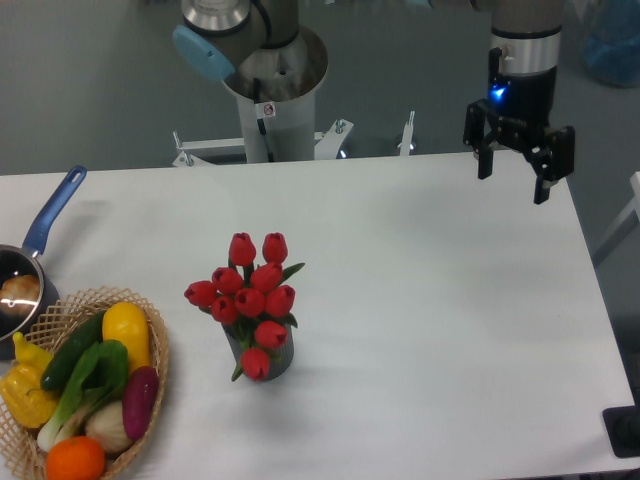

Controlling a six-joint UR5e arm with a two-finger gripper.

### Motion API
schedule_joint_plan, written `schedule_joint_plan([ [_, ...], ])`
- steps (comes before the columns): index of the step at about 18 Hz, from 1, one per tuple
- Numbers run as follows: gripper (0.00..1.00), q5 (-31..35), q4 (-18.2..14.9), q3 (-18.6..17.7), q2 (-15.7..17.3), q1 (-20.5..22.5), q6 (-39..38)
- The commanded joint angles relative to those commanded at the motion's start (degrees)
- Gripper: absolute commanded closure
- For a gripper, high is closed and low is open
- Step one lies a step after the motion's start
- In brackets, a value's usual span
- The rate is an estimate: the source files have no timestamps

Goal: Pick up the flowers from the vase
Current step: 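Move the open gripper toward the red tulip bunch in the grey vase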

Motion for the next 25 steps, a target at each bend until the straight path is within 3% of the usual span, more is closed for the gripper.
schedule_joint_plan([
  [7, 0.0, -0.79, -0.09, -0.44, -0.18, -0.7, 0.0],
  [15, 0.0, -3.51, 0.0, -5.44, -0.26, 0.0, -0.09],
  [25, 0.0, -4.04, -0.18, -7.82, -0.26, -0.44, -1.41],
])
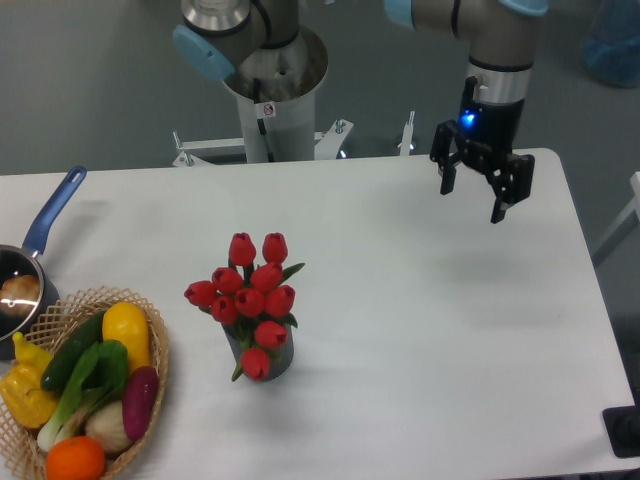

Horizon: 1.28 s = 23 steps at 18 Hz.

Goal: Pick up the flowers from the vase
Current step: 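Move the open gripper toward the red tulip bunch in the grey vase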

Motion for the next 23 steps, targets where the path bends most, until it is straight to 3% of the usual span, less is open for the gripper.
schedule_joint_plan([
  [10, 0.0, -11.59, -0.97, -3.61, -0.44, -0.53, -0.18],
  [12, 0.0, -13.35, -3.32, -3.87, -0.53, -1.58, -0.61],
  [15, 0.0, -17.82, -5.89, -3.87, -0.61, -2.28, -4.64],
  [18, 0.0, -23.19, -5.98, -3.87, -1.66, -3.51, -8.08],
  [23, 0.0, -24.7, -5.89, -3.78, -1.76, -6.5, -14.32],
])
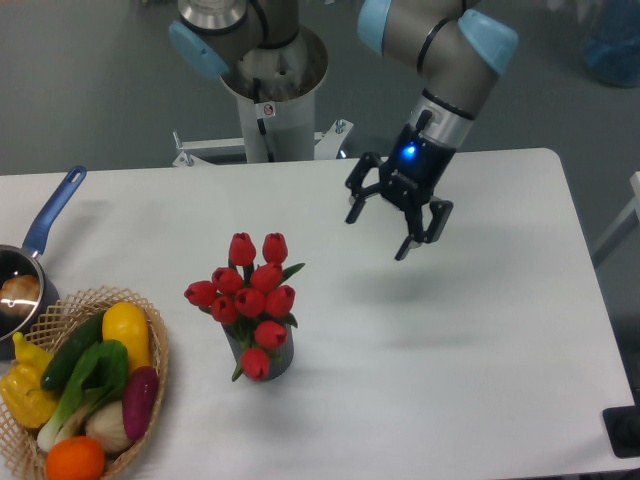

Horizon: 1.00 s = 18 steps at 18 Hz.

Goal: Pick up the flowers from the vase
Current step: 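Move the open gripper toward the red tulip bunch in the grey vase, then lower the gripper around the tulip stems just below the blooms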

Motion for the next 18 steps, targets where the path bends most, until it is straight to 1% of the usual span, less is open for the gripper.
schedule_joint_plan([
  [2, 0.0, -1.14, -0.09, -0.17, 0.0, -0.53, -0.97],
  [3, 0.0, -3.23, -0.17, -0.18, -0.17, -0.62, -2.19],
  [5, 0.0, -9.64, -0.18, -0.09, -1.23, -1.15, -5.26],
  [6, 0.0, -11.06, -0.18, -0.09, -1.41, -1.32, -5.71],
  [9, 0.0, -11.25, 0.09, 0.18, -1.58, -3.69, -5.72],
  [15, 0.0, -11.34, 0.35, 0.7, -2.55, -6.24, -5.72],
  [18, 0.0, -11.34, 0.44, 1.31, -4.04, -7.38, -5.72],
])
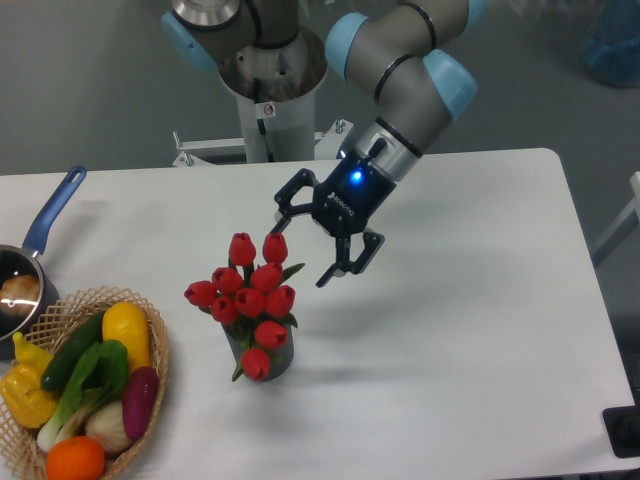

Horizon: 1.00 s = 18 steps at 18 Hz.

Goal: Pick up the flowers from the vase
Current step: 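Lower the gripper around the tulip stems just below the blooms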

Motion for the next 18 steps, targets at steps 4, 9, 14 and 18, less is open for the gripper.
schedule_joint_plan([
  [4, 0.0, -0.09, 0.18, 0.36, -0.79, -0.8, -0.09],
  [9, 0.0, 0.0, 0.26, 0.44, -1.67, -0.8, 0.17],
  [14, 0.0, -0.79, 1.23, 0.27, -2.9, -0.53, 0.44],
  [18, 0.0, -1.66, 1.84, 0.09, -3.43, -0.8, 0.26],
])
